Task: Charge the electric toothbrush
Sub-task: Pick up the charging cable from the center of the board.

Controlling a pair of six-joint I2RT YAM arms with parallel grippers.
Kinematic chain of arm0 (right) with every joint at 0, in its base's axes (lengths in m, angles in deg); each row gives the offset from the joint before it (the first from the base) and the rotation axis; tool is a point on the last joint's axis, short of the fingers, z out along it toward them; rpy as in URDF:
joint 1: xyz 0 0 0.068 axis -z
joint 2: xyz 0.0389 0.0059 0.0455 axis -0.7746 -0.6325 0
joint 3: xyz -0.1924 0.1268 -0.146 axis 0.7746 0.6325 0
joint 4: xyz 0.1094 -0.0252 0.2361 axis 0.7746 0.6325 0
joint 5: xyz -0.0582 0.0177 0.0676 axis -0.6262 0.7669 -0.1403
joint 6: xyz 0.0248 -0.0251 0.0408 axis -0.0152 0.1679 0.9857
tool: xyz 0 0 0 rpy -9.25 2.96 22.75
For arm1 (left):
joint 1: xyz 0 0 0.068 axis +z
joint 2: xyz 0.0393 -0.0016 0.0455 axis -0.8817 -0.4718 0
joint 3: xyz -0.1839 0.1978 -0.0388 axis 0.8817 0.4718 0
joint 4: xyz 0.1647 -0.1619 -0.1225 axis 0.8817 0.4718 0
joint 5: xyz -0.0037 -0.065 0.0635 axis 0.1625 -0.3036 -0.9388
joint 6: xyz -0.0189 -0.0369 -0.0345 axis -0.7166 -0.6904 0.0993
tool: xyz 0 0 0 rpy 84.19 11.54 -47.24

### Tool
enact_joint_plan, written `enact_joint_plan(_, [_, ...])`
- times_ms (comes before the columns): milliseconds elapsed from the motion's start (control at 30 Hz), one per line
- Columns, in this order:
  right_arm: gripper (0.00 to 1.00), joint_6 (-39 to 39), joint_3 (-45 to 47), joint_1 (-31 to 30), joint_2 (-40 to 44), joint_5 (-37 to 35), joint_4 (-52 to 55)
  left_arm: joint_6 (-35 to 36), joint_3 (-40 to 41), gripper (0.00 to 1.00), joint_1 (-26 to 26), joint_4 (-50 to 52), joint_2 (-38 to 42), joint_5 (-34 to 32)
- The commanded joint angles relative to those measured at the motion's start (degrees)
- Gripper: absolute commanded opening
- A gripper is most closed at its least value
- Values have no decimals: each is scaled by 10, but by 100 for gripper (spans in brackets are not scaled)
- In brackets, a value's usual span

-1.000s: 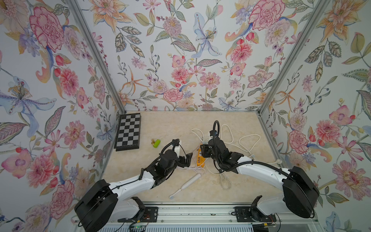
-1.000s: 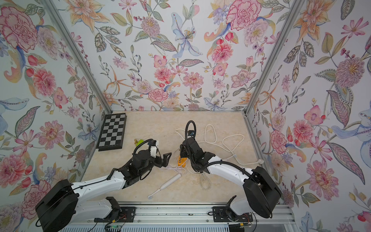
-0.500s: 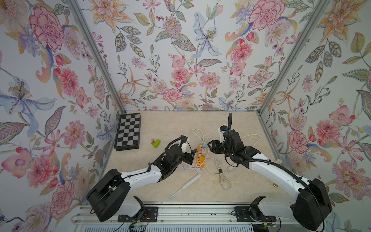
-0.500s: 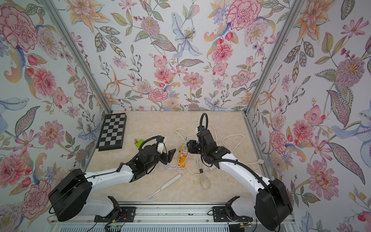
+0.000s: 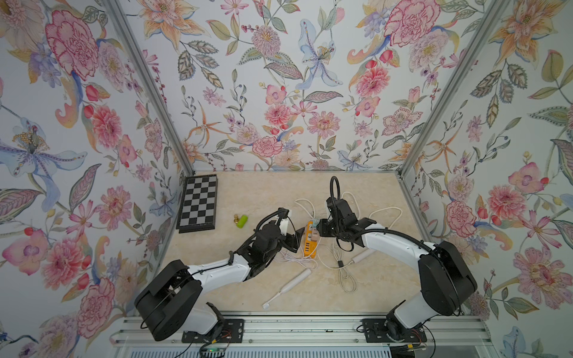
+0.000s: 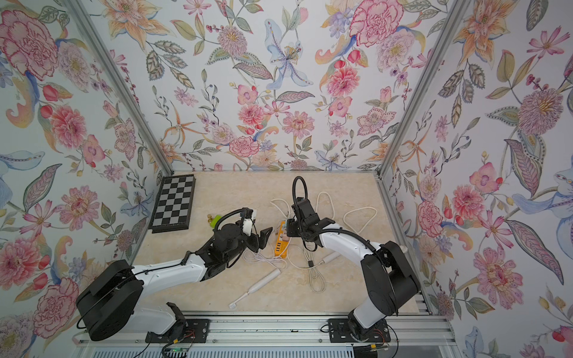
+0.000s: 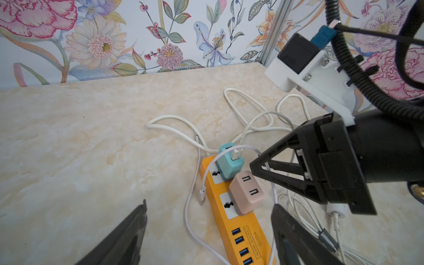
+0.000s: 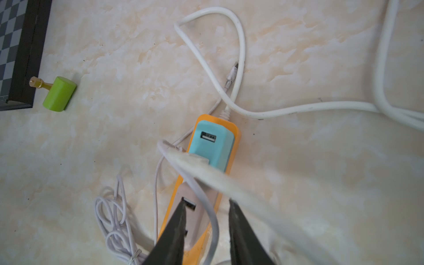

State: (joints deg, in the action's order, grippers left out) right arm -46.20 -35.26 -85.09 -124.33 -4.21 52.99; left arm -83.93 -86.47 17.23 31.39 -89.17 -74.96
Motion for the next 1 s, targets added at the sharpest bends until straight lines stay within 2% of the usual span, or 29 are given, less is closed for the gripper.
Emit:
enact_joint_plan(0, [22, -23, -9, 3, -3, 7, -25, -8, 1, 85, 4, -20, 1, -2])
enact_joint_plan(167, [6, -36, 4, 4, 24, 32, -32, 12, -10, 84, 4, -11, 4, -15])
enact_joint_plan(267, [1, -42, 14, 5, 55, 71, -30, 41, -18, 82, 6, 6, 15, -26])
enact_joint_plan(400, [0, -45, 43, 10, 135, 104, -28, 76, 9, 80, 21, -17, 50, -16])
enact_joint_plan(567, [0, -26, 67, 31, 210, 160, -27, 114, 54, 75, 41, -85, 79, 68])
enact_joint_plan(700, [0, -10, 73, 53, 249, 190, -24, 148, 65, 70, 42, -126, 67, 106])
enact_joint_plan(833, [0, 2, 69, 70, 272, 215, -17, 174, 64, 65, 45, -168, 41, 176])
enact_joint_plan(967, [0, 11, 71, 85, 289, 236, -16, 186, 71, 58, 46, -229, 7, 196])
